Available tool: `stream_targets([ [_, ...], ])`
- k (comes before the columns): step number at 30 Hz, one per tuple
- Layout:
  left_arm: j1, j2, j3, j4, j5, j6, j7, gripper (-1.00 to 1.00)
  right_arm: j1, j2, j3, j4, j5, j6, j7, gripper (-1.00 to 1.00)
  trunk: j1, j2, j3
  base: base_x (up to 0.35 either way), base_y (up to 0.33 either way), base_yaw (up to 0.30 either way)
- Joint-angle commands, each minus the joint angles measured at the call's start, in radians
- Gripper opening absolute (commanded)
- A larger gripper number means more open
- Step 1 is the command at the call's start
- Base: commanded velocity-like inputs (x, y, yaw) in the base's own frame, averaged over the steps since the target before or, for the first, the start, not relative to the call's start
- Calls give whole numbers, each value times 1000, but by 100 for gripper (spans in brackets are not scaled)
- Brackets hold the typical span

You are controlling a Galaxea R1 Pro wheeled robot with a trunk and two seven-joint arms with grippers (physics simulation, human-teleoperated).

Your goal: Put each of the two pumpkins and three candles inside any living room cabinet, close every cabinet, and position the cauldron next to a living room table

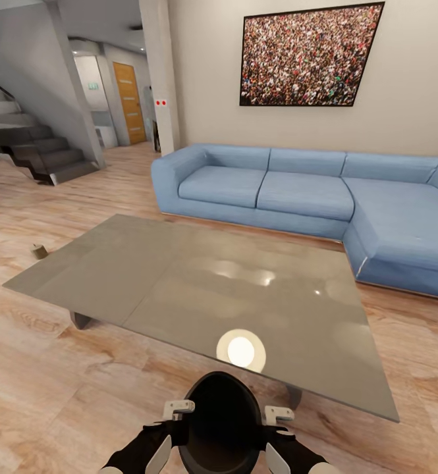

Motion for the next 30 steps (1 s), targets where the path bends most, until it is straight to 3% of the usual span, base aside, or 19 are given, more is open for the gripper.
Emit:
stream_targets([
  [1,0,1,-7,0,26,5,4,-100,0,0,5,-10,-11,5,29,-100,4,-8,-4,0,0,0],
  [8,0,1,-7,0,26,5,4,-100,0,0,5,-10,-11,5,28,-100,30,-57,-26,0,0,0],
  [13,0,1,-7,0,26,5,4,-100,0,0,5,-10,-11,5,29,-100,30,-57,-26,0,0,0],
  [21,0,1,-7,0,26,5,4,-100,0,0,5,-10,-11,5,29,-100,61,-113,-51,0,0,0],
  [30,0,1,-7,0,26,5,4,-100,0,0,5,-10,-11,4,29,-100,69,-127,-57,0,0,0],
])
